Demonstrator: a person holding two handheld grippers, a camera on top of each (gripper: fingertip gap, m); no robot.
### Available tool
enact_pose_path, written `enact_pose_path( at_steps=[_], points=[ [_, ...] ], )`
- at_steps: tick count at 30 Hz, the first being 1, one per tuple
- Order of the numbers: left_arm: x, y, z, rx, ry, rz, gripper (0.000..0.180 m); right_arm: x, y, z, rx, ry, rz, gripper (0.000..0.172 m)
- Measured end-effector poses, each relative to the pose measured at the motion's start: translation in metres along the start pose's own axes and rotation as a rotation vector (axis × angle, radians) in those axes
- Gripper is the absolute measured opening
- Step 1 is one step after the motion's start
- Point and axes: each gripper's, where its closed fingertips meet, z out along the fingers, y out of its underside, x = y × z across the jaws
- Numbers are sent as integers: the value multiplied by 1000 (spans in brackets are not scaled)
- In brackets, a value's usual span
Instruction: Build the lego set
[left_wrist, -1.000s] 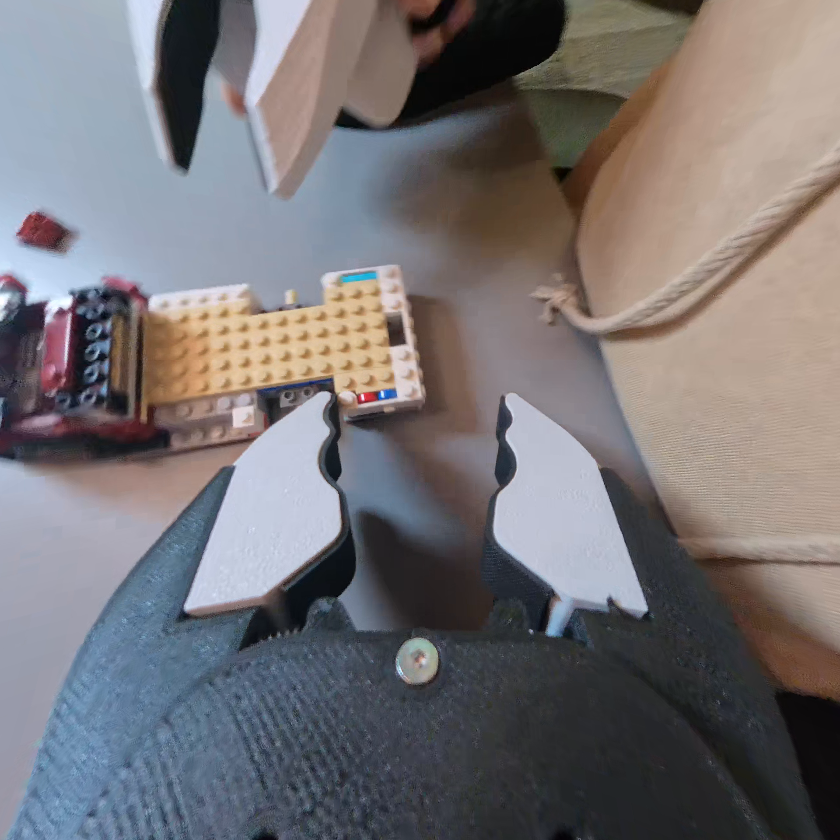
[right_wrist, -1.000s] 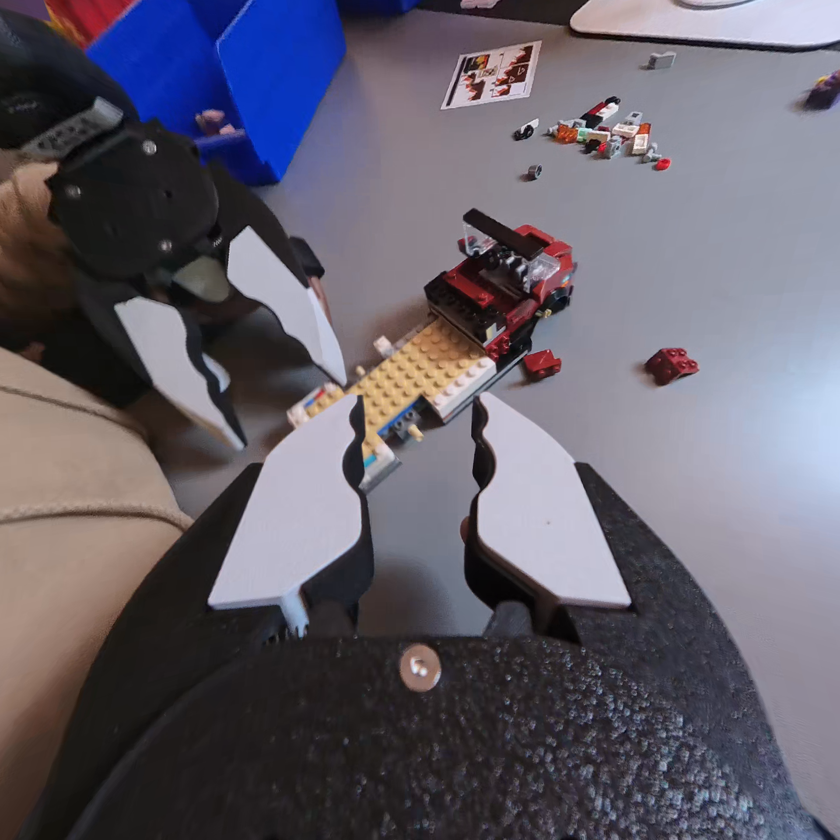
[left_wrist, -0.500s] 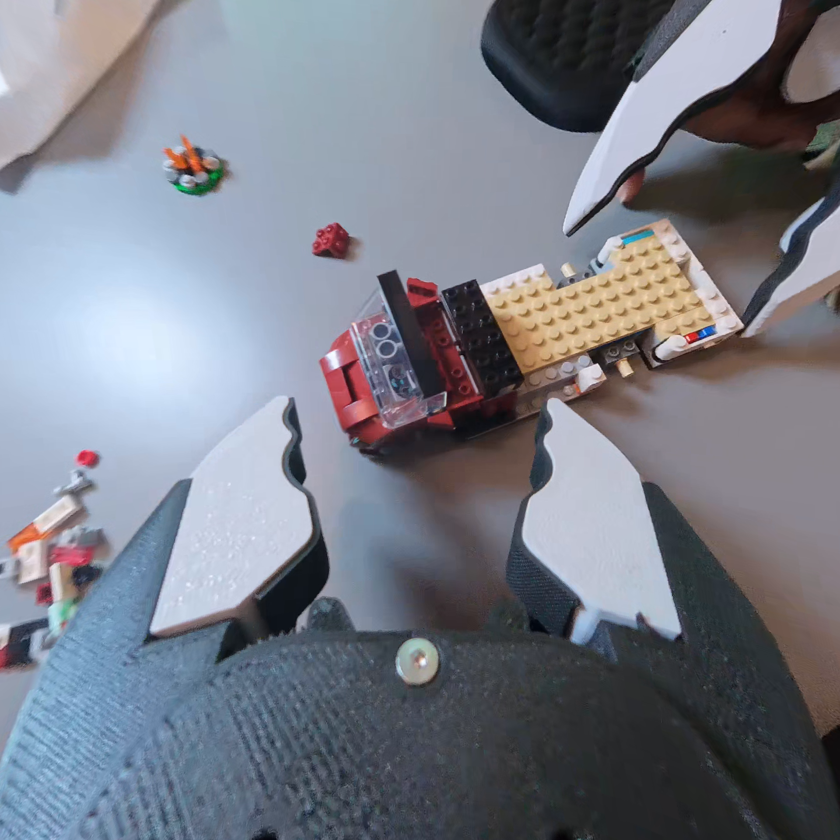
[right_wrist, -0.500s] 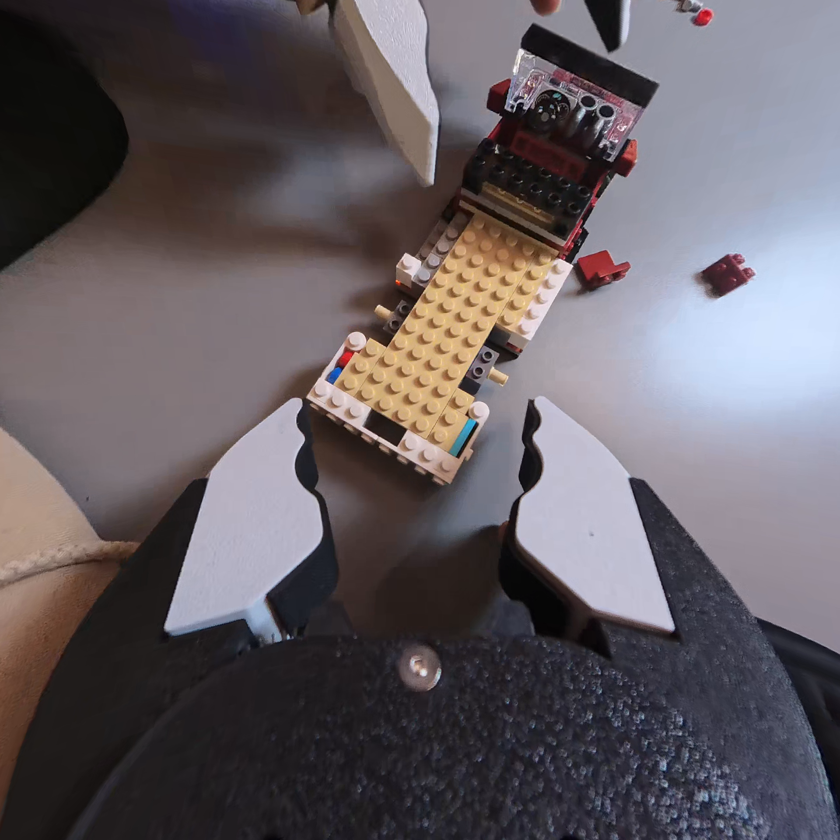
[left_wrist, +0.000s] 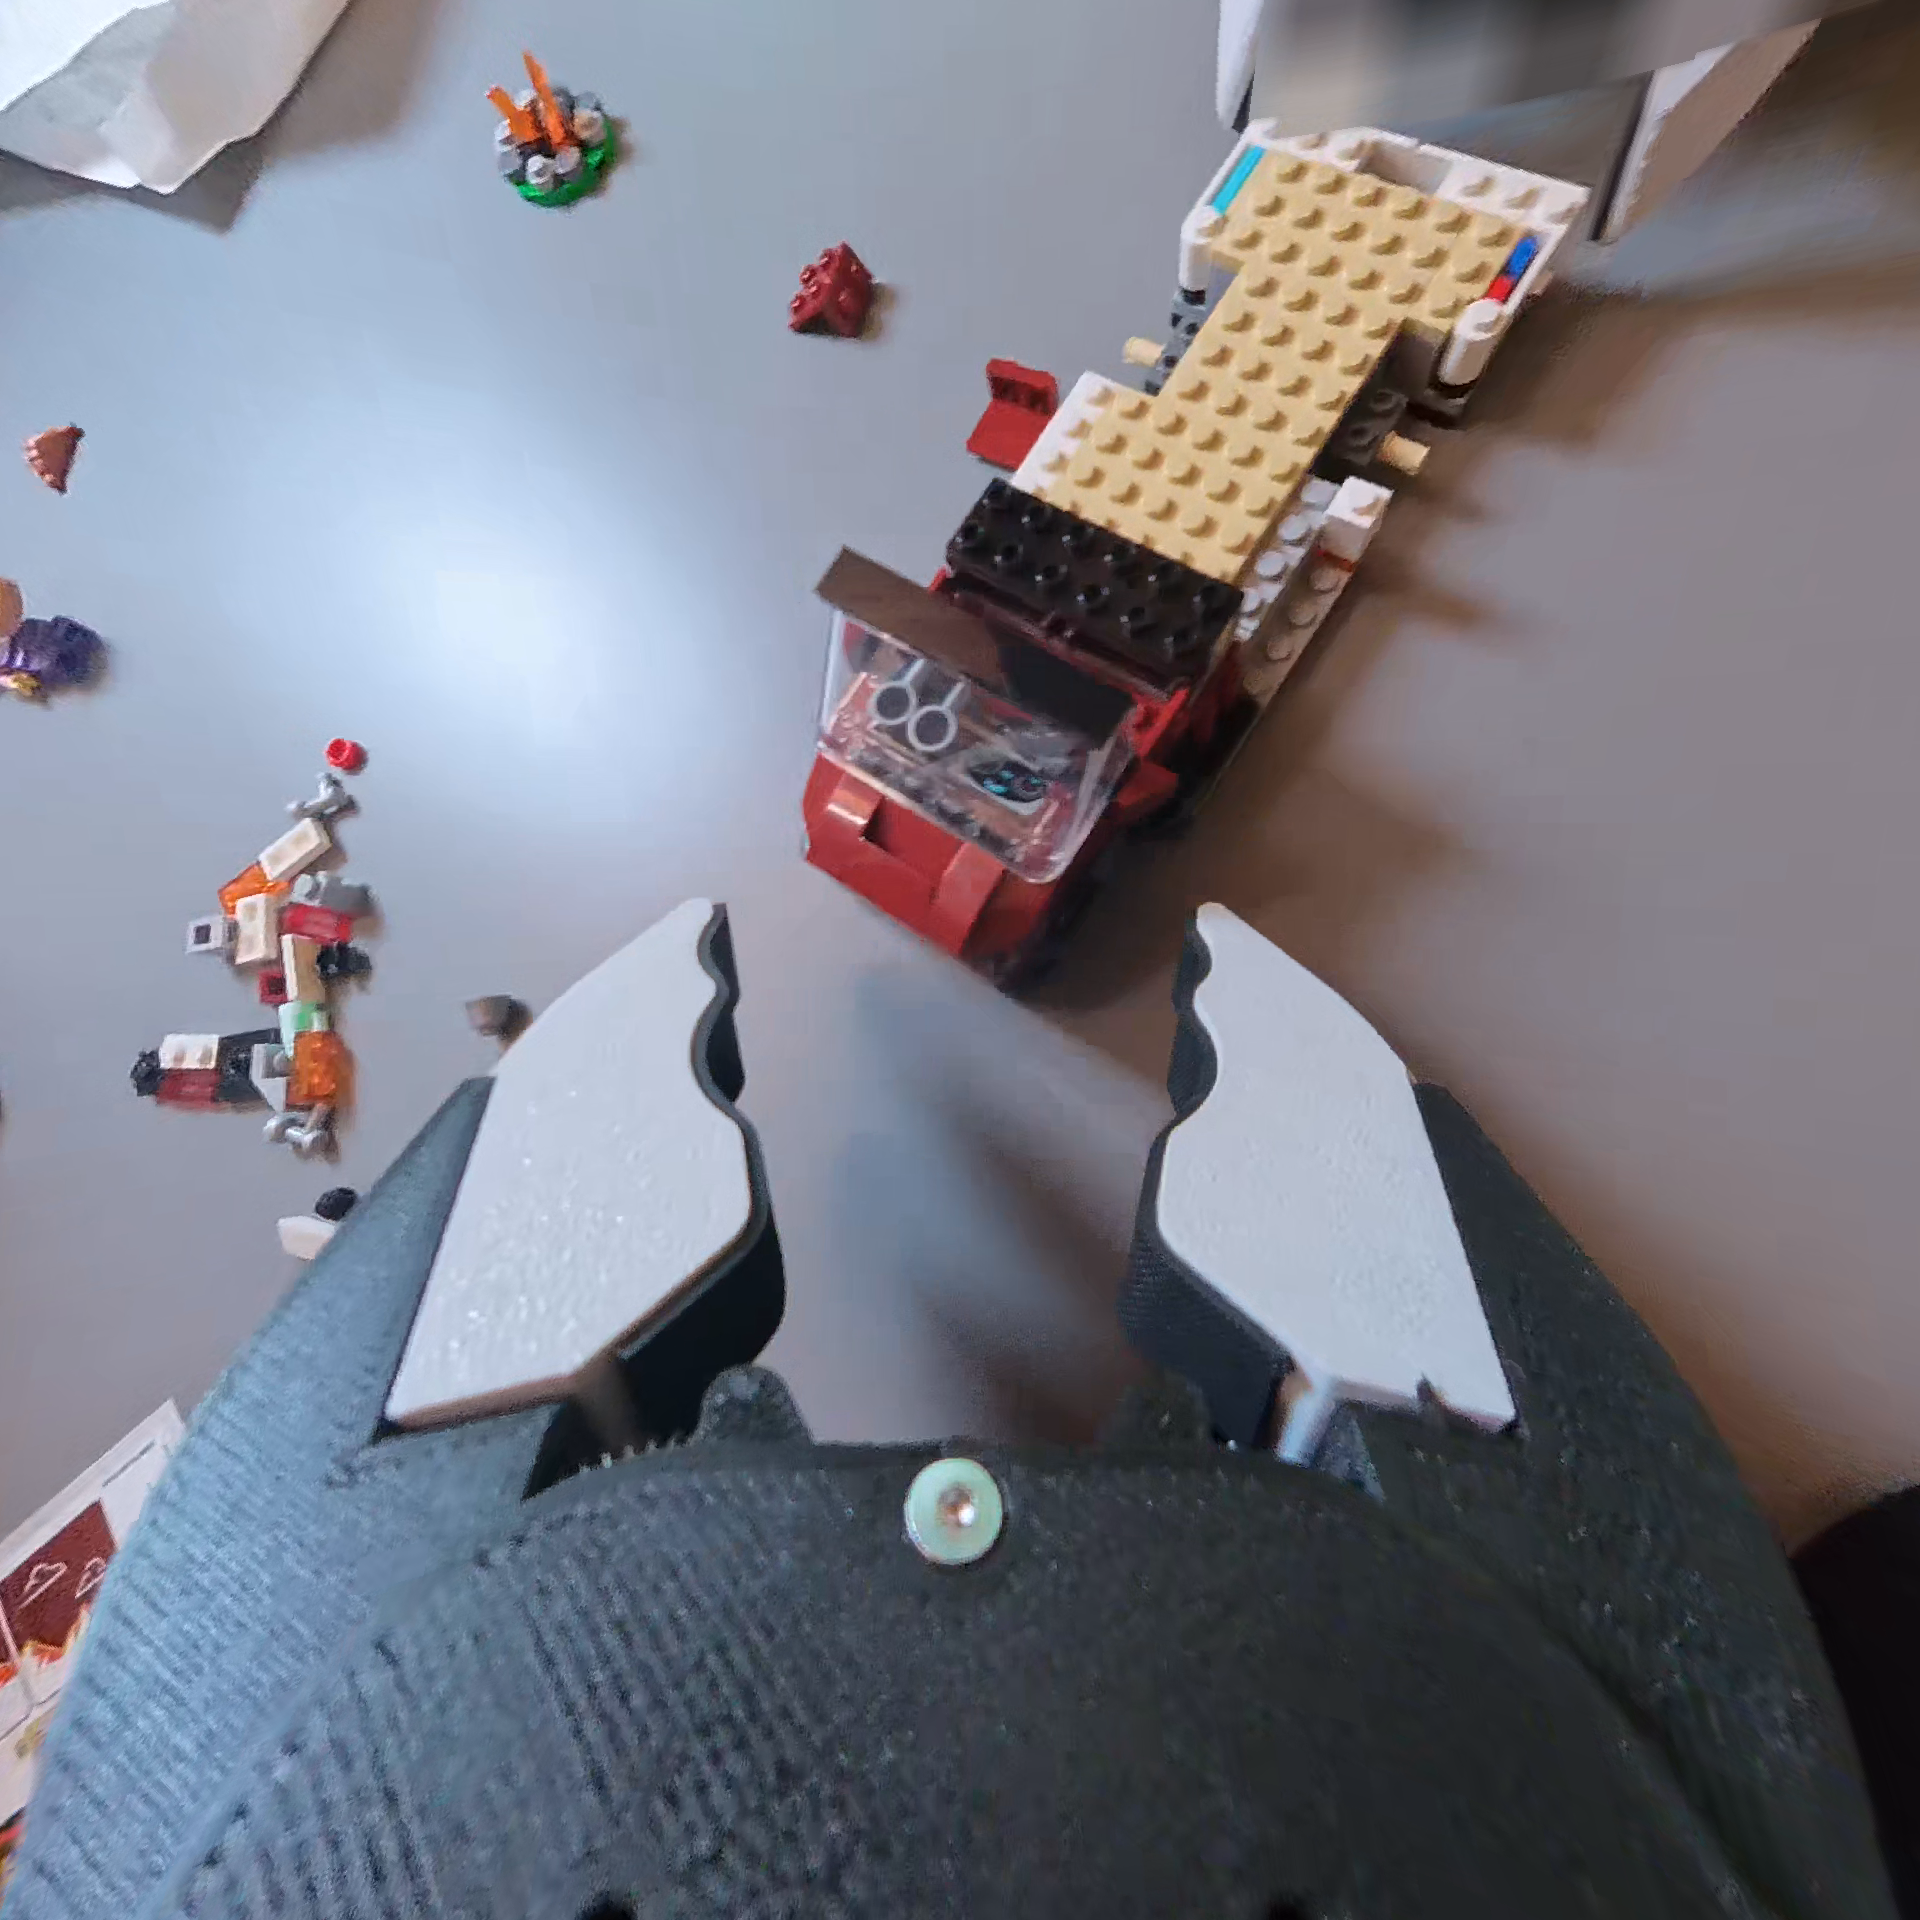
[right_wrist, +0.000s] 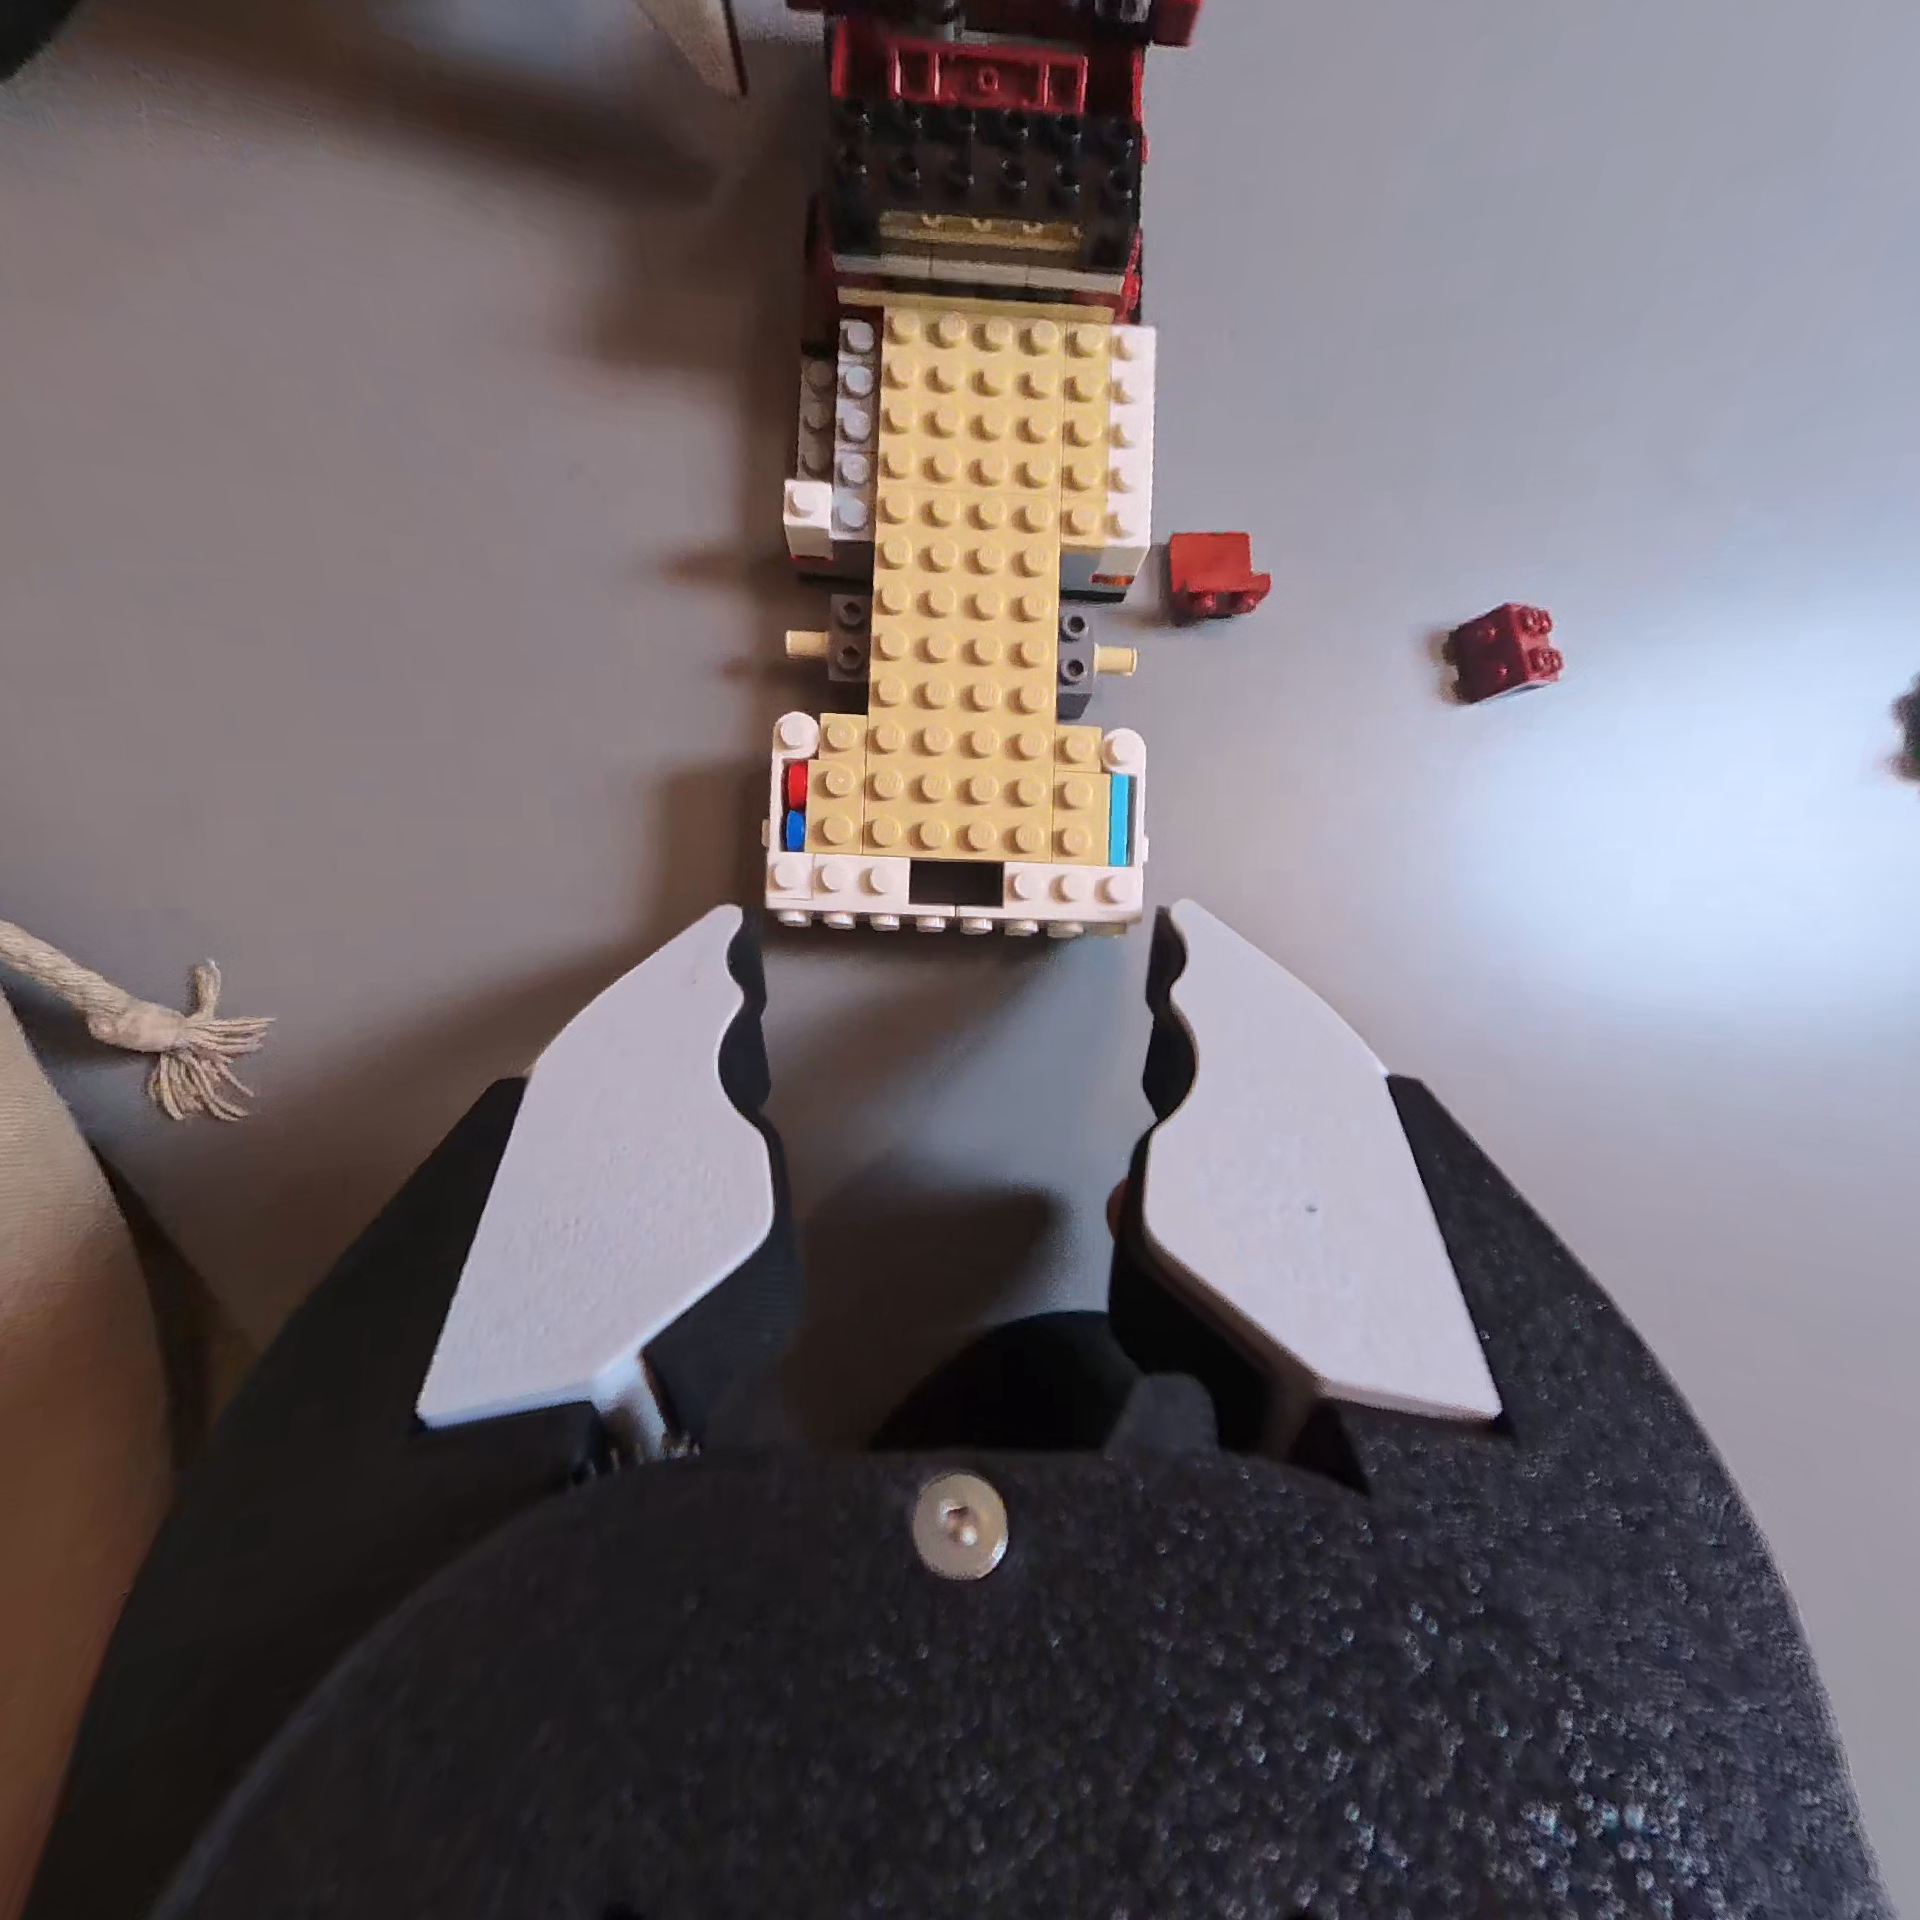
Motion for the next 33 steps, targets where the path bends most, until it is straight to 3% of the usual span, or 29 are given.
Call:
enact_pose_path(
  at_steps=[4,10,15,19,26,30,33],
  points=[
    [0,-3,19,51,88,-20,88,-3,-4,8,-27,3,-52,79],
    [11,-5,22,96,169,-29,73,-1,-4,14,-4,-37,-99,73],
    [23,-3,7,51,280,-178,67,-14,-11,10,36,-241,-6,73],
    [33,-4,-6,40,388,-278,70,-29,-20,2,50,-442,146,73],
    [43,-7,-13,80,410,-283,87,-41,-28,-12,62,-713,464,73],
    [48,-10,-11,104,402,-263,83,-49,-32,-21,62,-907,696,73],
    [48,-11,-7,110,377,-225,67,-54,-36,-27,65,-1057,903,73]
  ],
)
